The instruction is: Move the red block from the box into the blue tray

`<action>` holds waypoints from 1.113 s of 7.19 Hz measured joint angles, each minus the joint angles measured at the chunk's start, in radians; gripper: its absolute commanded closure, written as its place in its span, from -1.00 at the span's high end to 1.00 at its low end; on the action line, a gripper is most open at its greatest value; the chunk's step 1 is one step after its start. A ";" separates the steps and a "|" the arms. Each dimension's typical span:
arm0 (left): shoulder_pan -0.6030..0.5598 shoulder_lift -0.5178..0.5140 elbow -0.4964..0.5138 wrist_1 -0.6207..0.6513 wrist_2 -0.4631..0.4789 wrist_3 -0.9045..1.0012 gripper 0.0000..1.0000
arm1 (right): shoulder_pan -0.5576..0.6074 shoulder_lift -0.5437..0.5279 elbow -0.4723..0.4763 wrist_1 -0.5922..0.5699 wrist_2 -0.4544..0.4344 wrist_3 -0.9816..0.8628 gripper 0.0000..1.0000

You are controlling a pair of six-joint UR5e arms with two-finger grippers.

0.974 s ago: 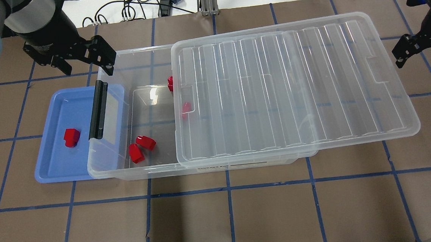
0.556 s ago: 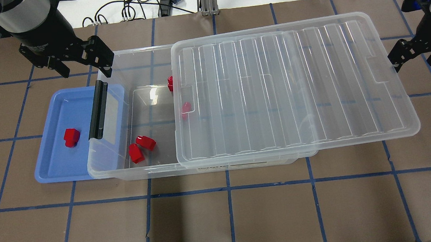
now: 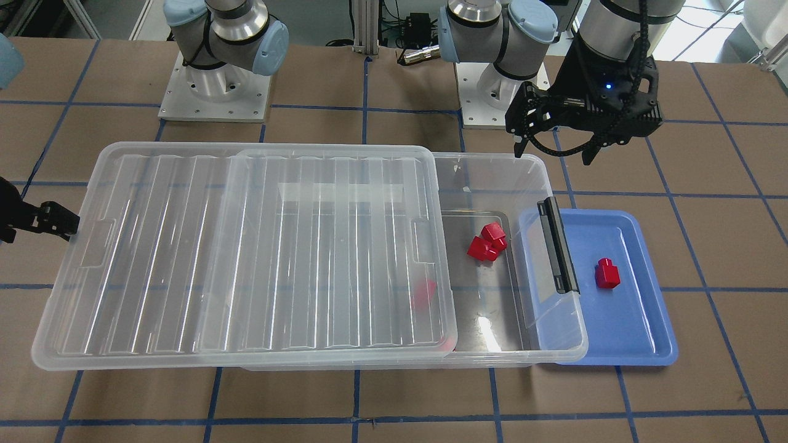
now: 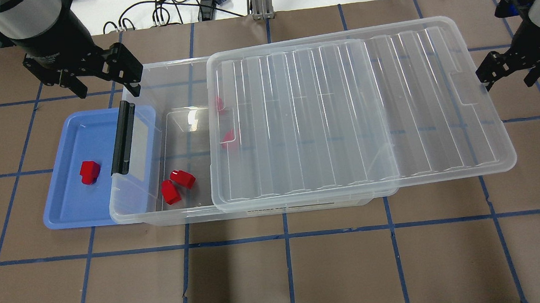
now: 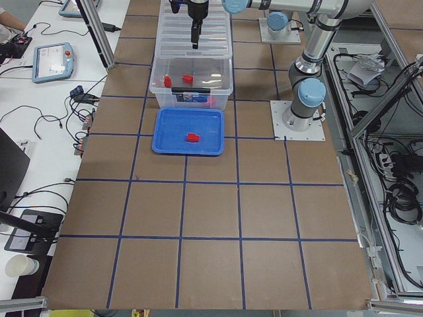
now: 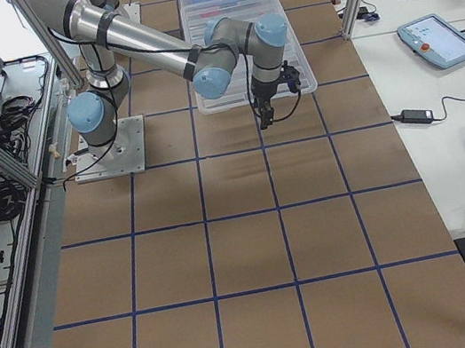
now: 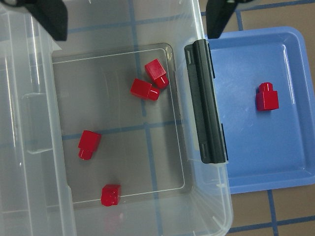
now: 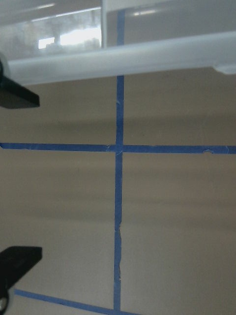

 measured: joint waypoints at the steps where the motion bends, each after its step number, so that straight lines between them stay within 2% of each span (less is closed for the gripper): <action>1: 0.000 0.001 0.000 0.000 -0.001 -0.006 1.00 | 0.013 -0.002 0.000 0.008 0.007 0.031 1.00; 8: 0.000 0.000 -0.004 0.006 0.009 -0.008 1.00 | 0.136 -0.008 0.002 0.031 0.038 0.241 1.00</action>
